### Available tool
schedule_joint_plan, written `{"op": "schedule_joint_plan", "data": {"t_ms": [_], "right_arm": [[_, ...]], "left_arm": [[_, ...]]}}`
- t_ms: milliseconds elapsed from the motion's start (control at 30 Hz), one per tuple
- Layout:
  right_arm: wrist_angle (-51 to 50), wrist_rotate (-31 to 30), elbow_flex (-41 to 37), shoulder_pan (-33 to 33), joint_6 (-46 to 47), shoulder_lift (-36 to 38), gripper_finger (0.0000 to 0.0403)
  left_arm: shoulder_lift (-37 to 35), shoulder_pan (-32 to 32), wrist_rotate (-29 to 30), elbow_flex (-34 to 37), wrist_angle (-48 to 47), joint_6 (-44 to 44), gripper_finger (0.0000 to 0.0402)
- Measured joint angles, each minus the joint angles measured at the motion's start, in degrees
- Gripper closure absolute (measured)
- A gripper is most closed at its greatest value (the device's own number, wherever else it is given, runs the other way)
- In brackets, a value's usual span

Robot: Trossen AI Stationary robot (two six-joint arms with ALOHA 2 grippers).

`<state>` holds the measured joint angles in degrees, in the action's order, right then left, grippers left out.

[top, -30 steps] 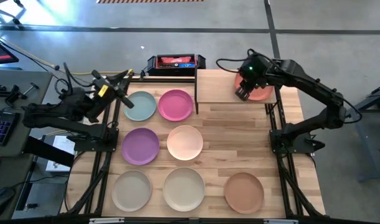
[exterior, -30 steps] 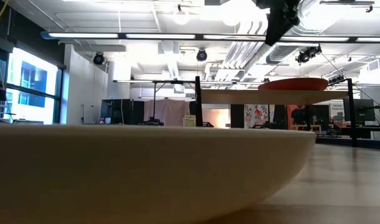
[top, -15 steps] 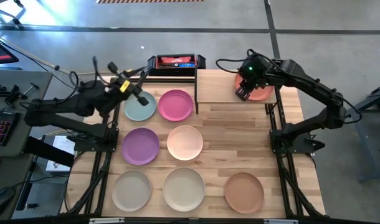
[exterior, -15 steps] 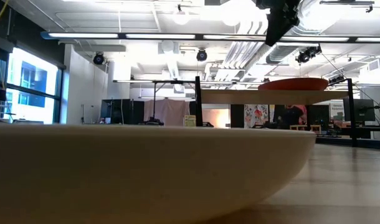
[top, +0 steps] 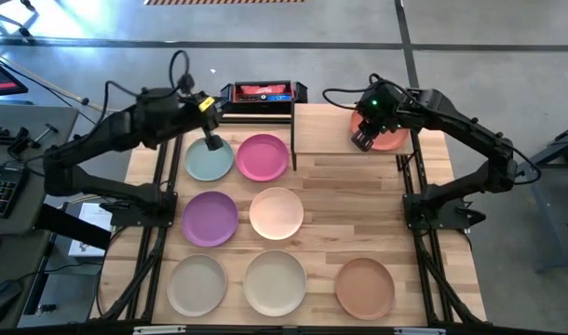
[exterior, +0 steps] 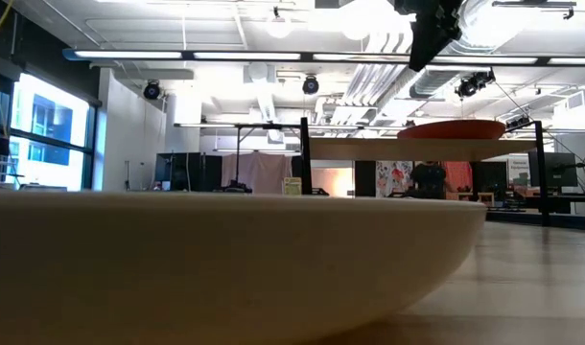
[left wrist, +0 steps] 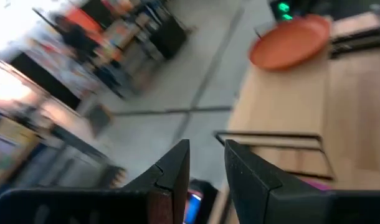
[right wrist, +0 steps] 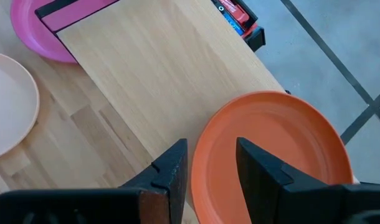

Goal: Place and stack plates onto a shelf
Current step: Stack the pink plate on top of the orange plate on the shelf

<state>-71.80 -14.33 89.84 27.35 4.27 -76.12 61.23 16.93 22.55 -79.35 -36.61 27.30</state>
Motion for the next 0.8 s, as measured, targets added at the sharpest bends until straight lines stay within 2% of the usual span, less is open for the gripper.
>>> {"op": "schedule_joint_plan", "data": {"t_ms": [167, 467, 800], "right_arm": [[0.01, 0.0, -0.02, -1.13, 0.87, 0.01, 0.0288], [0.03, 0.0, -0.02, -2.7, 3.3, 0.01, 0.0288], [0.05, -0.02, -0.02, -4.3, 4.46, 0.01, 0.0289]], "left_arm": [[2.86, 5.32, -9.03, -0.02, -6.6, -2.89, 0.0312], [12.46, 7.85, -17.87, 0.12, -15.56, -3.2, 0.0312], [20.39, 7.65, -24.46, 8.84, -15.76, -3.02, 0.0312]]}}
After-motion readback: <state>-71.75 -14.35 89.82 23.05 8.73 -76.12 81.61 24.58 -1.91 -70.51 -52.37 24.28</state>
